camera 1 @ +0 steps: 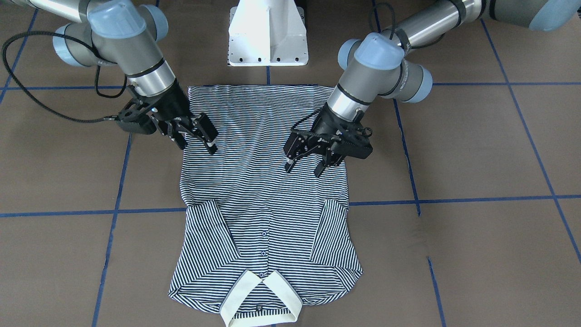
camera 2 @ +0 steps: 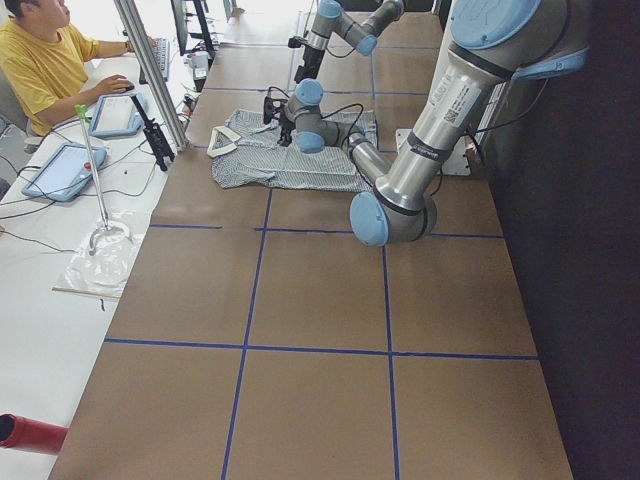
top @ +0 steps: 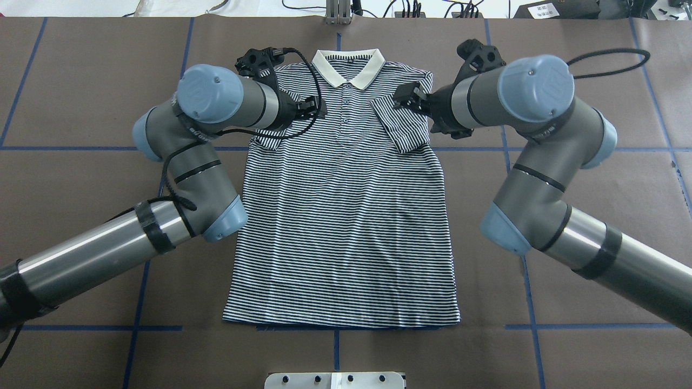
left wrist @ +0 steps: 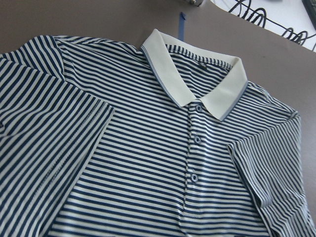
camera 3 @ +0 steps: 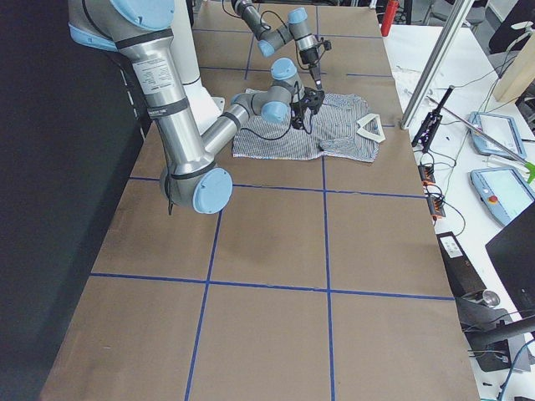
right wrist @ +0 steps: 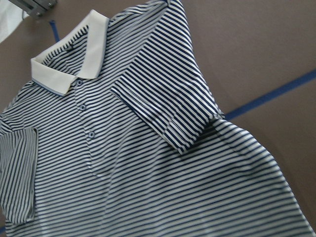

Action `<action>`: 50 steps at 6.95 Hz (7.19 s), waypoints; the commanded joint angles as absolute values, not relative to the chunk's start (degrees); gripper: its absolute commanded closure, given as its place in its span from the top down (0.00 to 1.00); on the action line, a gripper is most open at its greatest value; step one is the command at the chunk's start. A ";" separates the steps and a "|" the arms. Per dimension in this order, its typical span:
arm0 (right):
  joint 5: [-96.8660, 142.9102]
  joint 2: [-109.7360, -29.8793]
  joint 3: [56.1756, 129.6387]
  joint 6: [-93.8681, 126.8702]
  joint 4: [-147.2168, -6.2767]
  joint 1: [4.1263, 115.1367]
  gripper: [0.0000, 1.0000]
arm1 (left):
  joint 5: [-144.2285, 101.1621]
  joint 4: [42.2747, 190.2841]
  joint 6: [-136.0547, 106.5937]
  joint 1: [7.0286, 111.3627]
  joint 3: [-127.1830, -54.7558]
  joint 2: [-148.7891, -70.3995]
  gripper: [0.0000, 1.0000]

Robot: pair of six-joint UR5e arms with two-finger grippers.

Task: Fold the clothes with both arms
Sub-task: 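Move both grippers down along the shirt sides toward the hem, then grasp the hem corners with both grippers, then lift the hem with both grippers and fold it toward the collar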

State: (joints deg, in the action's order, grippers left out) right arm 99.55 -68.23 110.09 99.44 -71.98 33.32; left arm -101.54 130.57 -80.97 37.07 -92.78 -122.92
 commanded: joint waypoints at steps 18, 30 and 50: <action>82.00 -82.62 123.40 120.94 -84.64 6.50 0.00 | -95.40 108.89 -89.01 25.19 -109.37 -114.28 0.87; 82.27 -82.53 122.96 121.03 -84.64 6.42 0.00 | -91.40 107.58 -101.87 9.93 -114.26 -99.84 0.00; 93.43 -39.29 58.12 86.92 -65.95 44.47 0.00 | -89.47 126.29 -83.85 42.45 -70.85 -128.94 0.00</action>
